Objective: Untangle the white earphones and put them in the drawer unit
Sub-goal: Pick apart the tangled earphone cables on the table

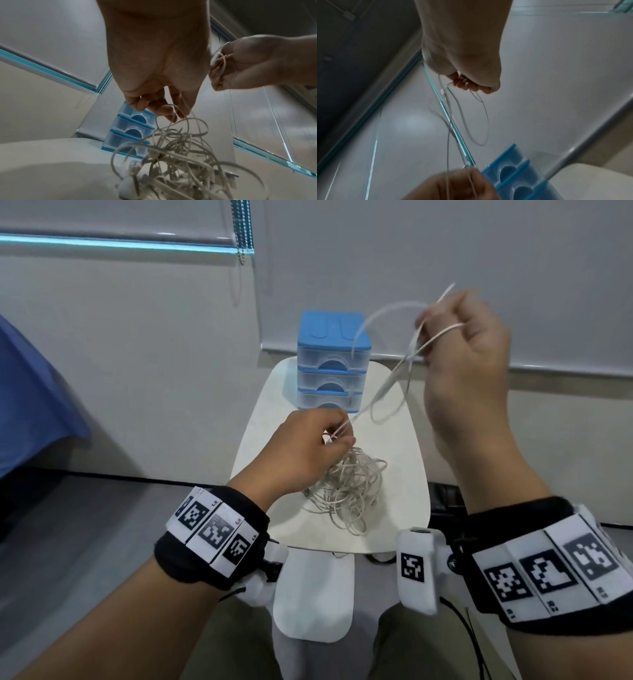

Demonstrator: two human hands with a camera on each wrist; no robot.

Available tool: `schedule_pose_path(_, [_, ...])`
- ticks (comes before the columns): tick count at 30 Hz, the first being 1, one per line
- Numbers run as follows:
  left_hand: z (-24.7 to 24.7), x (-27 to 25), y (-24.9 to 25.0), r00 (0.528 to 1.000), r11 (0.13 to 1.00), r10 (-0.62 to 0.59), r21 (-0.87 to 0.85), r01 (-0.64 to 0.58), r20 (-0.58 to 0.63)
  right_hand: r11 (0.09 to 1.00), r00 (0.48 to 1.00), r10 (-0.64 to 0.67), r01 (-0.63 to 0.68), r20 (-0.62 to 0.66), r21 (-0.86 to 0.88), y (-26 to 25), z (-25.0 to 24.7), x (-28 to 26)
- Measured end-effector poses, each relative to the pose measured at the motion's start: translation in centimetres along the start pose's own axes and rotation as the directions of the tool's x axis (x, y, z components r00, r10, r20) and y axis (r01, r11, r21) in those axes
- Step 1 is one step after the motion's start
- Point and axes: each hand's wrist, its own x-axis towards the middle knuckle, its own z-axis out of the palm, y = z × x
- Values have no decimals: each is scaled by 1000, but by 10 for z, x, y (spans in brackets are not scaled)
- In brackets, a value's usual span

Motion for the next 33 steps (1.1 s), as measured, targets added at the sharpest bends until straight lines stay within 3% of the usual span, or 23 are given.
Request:
schedule_pose_path(3, [-1, -1, -2, 999, 1000, -4, 27, 3, 45, 989, 985, -138, 131, -104, -73, -4, -7, 5])
schedule_pose_path(7, [-8, 1, -5, 999, 999, -42, -7, 42, -30, 900, 990, -134, 99, -52, -425, 13, -24, 3])
schedule_pose_path(10, [-20, 0, -5, 996, 999, -44, -5, 44, -83, 668, 996, 87, -74, -20, -740, 30, -44, -3])
schedule_pose_path(14, [-35, -6, -5, 996, 997, -74, -36, 72, -47, 491, 956, 290, -188, -44, -850, 39, -69, -16])
schedule_pose_path(18, [-40, -13, -3, 996, 984, -89, -152, 91, 17, 256, 842, 536, -225, -55, -940, 49, -83, -23])
schedule_pose_path(21, [-40, -16, -3, 998, 975, -69, -213, 69, 5, 167, 749, 661, -192, -35, -967, 52, -81, -29])
schedule_pose_path(23, [-38, -17, -3, 998, 968, -56, -247, 55, 2, 243, 752, 658, -153, 46, -958, 53, -76, -33])
schedule_pose_path(26, [-33, -17, -1, 999, 963, -27, -268, 35, 34, 682, 784, 532, -172, 321, -711, 47, -64, -36])
schedule_pose_path(28, [-30, -16, 1, 997, 959, 5, -283, 17, 76, 880, 789, 392, -173, 472, -443, 34, -48, -38])
schedule_pose_path(30, [-26, -15, 3, 994, 952, 40, -307, -6, 104, 927, 774, 322, -141, 545, -347, 26, -32, -38])
schedule_pose_path(33, [-26, -14, 5, 993, 936, 66, -351, -27, 99, 888, 729, 367, -87, 579, -452, 18, -19, -36])
